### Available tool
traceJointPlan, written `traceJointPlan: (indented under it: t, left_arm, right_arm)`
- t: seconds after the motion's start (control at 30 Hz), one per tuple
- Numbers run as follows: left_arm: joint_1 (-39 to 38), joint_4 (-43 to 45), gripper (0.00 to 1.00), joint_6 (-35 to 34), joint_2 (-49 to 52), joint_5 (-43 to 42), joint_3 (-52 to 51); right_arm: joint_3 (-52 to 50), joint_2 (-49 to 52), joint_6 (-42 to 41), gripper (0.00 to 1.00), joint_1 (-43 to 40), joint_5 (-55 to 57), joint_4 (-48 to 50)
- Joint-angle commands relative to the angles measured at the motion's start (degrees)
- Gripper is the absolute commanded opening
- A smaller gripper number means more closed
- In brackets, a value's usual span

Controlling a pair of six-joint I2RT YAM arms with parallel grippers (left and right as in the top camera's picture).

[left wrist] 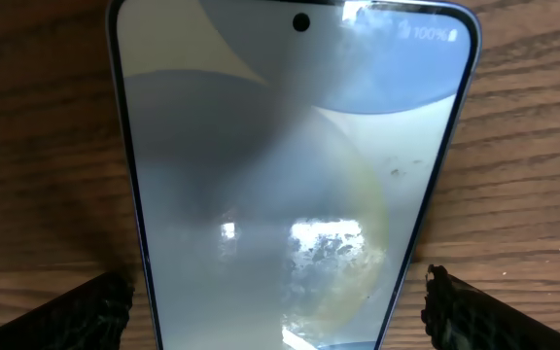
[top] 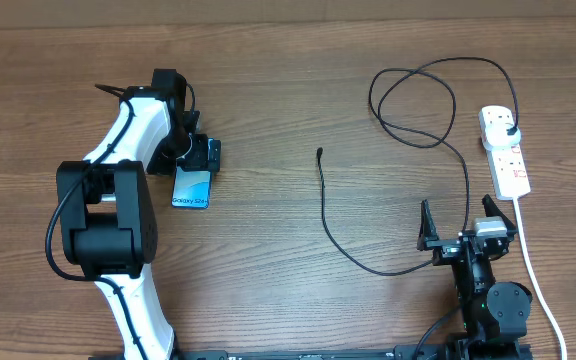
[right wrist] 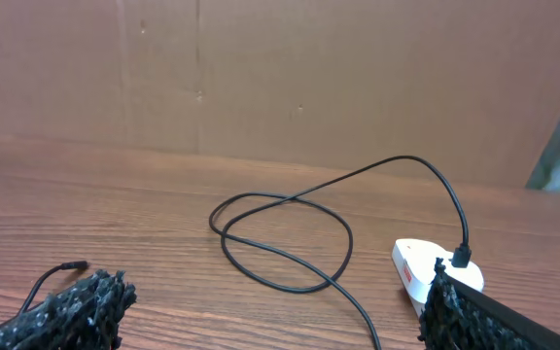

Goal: Plug charger to phone and switch on socket
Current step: 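Move the left gripper over the blue phone and lower onto it, then close the left gripper on the phone's bottom edge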

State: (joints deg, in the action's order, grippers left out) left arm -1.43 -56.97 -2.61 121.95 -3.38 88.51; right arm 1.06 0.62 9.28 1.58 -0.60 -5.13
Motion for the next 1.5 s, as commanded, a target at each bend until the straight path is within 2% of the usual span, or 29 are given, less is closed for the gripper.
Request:
traceJointPlan:
  t: [0.0,0.23,0.7,0.87,1.1,1.27,1.47]
  left_arm:
    - [-0.22,0.13,1.00,1.33,0.44,-0.72,1.27]
    - [-1.46,1.79,0.98,1.38,0.55,2.80,-1.20]
    - [-1.75,7.85,0.96,1.31,0.57,2.73,-9.22]
    - [-1.75,7.80,0.86,1.31,0.55,2.73,-9.29]
    - [-1.75,7.76,0.83,1.33,0.55,2.75,-9.20]
    - [-1.75,5.49,0.80,1.05,0.55,2.75,-7.17]
    - [-1.75,-1.55,0.78,0.52,0.52,2.75,-0.17]
  right_arm:
    - [-0.61,-0.46,0.22,1.00,0.28,0.55,0.35]
    - [-0.61,-0.46,0.22,1.00,0.28,0.55,0.35]
    - [-0.61,-0.46,0.22,1.00,0.28,0.55,0.35]
    - [-0.61,-0.46,0.22,1.00,0.28,0.55,0.35]
    - [-0.61,-0.46,0.22,1.00,0.28,0.55,0.35]
    - [-0.61,-0.46,0.22,1.00,0.28,0.55,0.35]
    - [-0.61,-0.46,0.22,1.00,0.28,0.55,0.35]
